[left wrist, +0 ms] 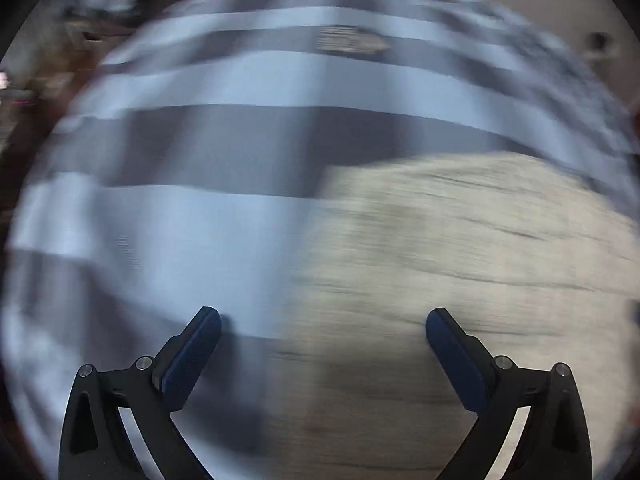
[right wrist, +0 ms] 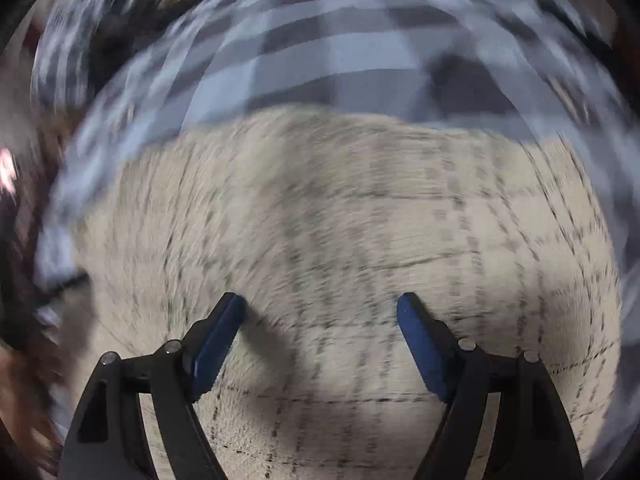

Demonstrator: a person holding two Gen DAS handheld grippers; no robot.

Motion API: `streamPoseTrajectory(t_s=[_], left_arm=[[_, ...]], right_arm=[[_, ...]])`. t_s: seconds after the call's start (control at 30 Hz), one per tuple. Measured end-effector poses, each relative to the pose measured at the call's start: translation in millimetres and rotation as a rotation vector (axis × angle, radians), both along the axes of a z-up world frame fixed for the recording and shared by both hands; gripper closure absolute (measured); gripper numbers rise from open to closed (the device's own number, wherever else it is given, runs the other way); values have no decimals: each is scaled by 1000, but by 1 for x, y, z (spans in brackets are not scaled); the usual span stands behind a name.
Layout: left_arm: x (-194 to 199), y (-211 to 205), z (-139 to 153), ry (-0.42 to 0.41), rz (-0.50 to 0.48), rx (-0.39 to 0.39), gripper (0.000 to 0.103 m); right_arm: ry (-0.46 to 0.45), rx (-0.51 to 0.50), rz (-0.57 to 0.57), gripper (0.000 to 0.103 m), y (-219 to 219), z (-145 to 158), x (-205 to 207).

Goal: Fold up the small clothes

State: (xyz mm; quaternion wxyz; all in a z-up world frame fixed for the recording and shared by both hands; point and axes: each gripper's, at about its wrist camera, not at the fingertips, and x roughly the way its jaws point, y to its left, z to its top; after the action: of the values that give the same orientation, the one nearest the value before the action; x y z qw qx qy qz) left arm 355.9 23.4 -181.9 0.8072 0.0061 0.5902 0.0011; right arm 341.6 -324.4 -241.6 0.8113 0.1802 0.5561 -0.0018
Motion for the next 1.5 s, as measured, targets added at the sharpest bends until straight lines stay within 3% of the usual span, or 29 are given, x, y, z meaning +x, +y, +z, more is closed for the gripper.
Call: streamPoseTrajectory(t_s=[0.1, 0.27, 0.4, 0.53, 0.63, 0.73, 0.83, 0.93, 1.0, 1.07, 1.13, 1.2, 1.33, 1.4, 1.5], left_arm=[[-15, 39, 22, -22, 90, -24, 0], [-87, 58, 84, -135, 154, -50, 0], [-147, 57, 122, -190, 141, -119, 0], [-194, 38, 147, -214, 95, -84, 0], [-227, 24, 161, -181, 19, -106, 0], [-259, 9, 171, -225, -26, -63, 0], [-279, -14, 167, -225, -117, -29, 0], [-287, -34, 153, -195, -211, -75, 0], [-288, -43, 142, -162, -241, -86, 0], [-287, -52, 130, -137, -268, -65, 1], [-286, -57, 123, -131, -288, -50, 1], [-284, -60, 115, -116, -296, -49, 0], [-282, -60, 104, -98, -277, 4, 0], [-280, -57, 101, -92, -265, 32, 0], [-277, -53, 101, -81, -252, 14, 0]], right_arm=[[15, -99, -181, 25, -31, 18, -14], [-79, 6, -275, 25, -43, 67, -66], [-167, -56, -222, 25, -17, 110, -126], [-197, -34, -222, 25, -5, 126, -168], [-193, -20, -111, 25, 12, 132, -193], [-191, -5, -27, 25, 29, 132, -219], [-173, -42, 2, 25, 40, 119, -233], [-157, -54, 29, 25, 43, 98, -235], [-124, -68, -41, 25, 36, 90, -235], [-154, -91, -100, 25, 26, 91, -234], [-109, -101, -173, 25, 12, 84, -230], [-38, -42, -243, 25, -7, 69, -226], [101, 200, -486, 25, -63, 29, -229], [129, 240, -545, 25, -72, 19, -230], [179, 236, -536, 25, -72, 10, -219]])
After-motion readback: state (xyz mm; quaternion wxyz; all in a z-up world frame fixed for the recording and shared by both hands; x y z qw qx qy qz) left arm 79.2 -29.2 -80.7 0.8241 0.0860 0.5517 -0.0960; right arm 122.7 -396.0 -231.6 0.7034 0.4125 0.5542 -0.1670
